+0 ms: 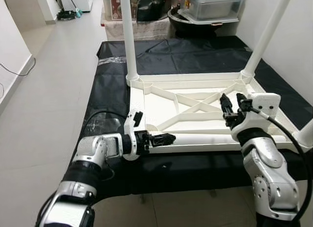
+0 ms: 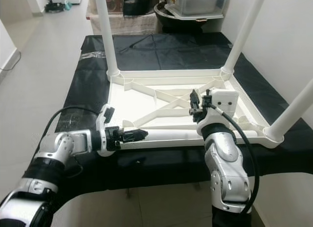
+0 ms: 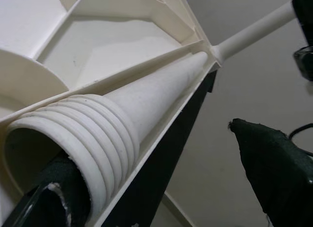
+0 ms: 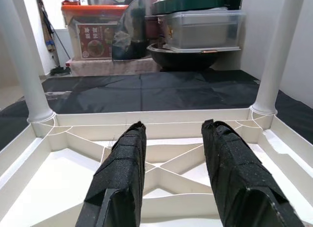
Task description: Building children table
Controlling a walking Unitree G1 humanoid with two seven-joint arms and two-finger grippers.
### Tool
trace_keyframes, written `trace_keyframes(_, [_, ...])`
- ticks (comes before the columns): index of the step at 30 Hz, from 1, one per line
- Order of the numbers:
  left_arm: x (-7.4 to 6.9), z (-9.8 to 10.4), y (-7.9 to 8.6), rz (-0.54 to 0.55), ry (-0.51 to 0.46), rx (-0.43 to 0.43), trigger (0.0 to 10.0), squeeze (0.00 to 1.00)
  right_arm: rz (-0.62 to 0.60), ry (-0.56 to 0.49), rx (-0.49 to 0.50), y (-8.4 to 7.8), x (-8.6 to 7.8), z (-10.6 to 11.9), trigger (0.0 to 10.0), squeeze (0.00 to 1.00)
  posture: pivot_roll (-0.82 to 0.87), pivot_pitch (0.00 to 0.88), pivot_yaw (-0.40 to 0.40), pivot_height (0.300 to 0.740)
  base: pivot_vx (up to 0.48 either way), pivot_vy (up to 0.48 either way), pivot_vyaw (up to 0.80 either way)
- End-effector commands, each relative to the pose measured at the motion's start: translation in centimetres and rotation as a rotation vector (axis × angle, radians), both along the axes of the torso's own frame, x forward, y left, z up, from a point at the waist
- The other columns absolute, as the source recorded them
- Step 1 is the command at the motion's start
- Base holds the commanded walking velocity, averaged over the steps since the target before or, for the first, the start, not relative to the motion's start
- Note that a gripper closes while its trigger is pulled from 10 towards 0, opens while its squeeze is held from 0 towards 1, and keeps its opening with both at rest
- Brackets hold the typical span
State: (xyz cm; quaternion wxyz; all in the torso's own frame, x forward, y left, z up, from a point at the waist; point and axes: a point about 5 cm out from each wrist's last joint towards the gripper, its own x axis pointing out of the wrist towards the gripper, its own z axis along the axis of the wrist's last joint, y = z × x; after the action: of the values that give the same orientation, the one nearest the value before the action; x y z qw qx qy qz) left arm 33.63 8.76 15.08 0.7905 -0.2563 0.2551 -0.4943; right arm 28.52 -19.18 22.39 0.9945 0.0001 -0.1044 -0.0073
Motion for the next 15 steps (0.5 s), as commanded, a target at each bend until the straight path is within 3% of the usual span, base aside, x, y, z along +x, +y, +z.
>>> trace_keyframes(1, [-0.2, -0.6, -0.1, -0.028, 0.042, -0.020, 10.0, 0.00, 0.014, 0.005, 0.004, 0.3, -0.2, 0.0, 10.0, 0.00, 0.08, 0.121, -0.049, 0.740, 0.000, 0.000, 0.00])
trace_keyframes(7, [0.3, -0.6, 0.4, 0.008, 0.048, -0.057, 10.0, 0.00, 0.013, -0.002, 0.001, 0.2, -0.2, 0.1, 10.0, 0.00, 0.07, 0.107, -0.048, 0.740, 0.000, 0.000, 0.00])
trace_keyframes(11, [0.9, 0.2, 0.7, 0.042, 0.064, -0.170, 10.0, 0.00, 0.012, -0.003, -0.005, 0.0, -0.2, 0.3, 10.0, 0.00, 0.07, 0.105, -0.048, 0.740, 0.000, 0.000, 0.00])
trace_keyframes(15, [1.4, 0.8, 0.8, 0.074, 0.070, -0.222, 10.0, 0.00, 0.012, -0.005, -0.009, 0.0, -0.2, 0.3, 10.0, 0.00, 0.07, 0.100, -0.050, 0.740, 0.000, 0.000, 0.00])
